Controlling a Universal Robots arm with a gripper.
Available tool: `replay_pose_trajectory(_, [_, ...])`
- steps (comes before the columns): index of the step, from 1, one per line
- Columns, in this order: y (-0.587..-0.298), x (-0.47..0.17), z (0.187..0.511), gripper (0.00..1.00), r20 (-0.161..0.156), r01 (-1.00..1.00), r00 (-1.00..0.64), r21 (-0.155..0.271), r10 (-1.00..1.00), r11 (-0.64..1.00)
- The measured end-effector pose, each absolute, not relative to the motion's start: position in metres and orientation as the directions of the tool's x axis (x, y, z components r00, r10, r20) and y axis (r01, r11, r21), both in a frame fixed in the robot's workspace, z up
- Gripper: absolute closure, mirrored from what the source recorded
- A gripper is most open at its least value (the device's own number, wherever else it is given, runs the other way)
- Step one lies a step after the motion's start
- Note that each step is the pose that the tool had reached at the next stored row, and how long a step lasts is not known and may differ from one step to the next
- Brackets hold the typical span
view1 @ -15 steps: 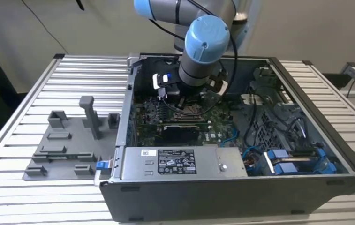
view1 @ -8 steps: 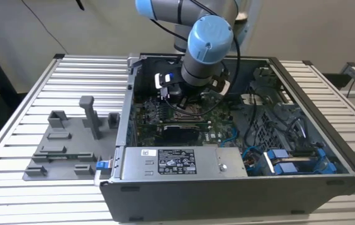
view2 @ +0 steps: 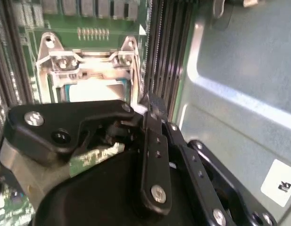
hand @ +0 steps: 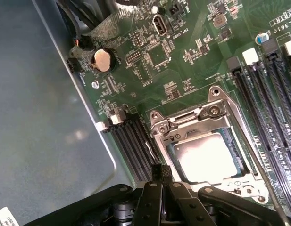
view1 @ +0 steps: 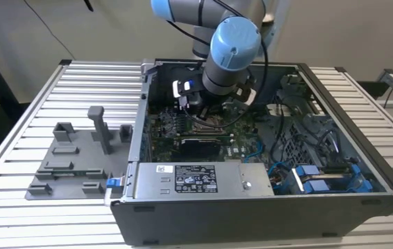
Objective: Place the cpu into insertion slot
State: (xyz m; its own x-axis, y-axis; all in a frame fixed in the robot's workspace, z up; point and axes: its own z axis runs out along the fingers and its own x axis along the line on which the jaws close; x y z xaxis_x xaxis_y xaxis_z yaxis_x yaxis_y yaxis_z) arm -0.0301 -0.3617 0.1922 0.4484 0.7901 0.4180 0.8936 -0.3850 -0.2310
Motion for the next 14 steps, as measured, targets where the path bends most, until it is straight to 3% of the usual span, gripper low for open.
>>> replay_pose_trajectory(14, [-0.361,-0.058,0.203,0.89,0.41,0.88,0.471,-0.286,0.781,-0.38])
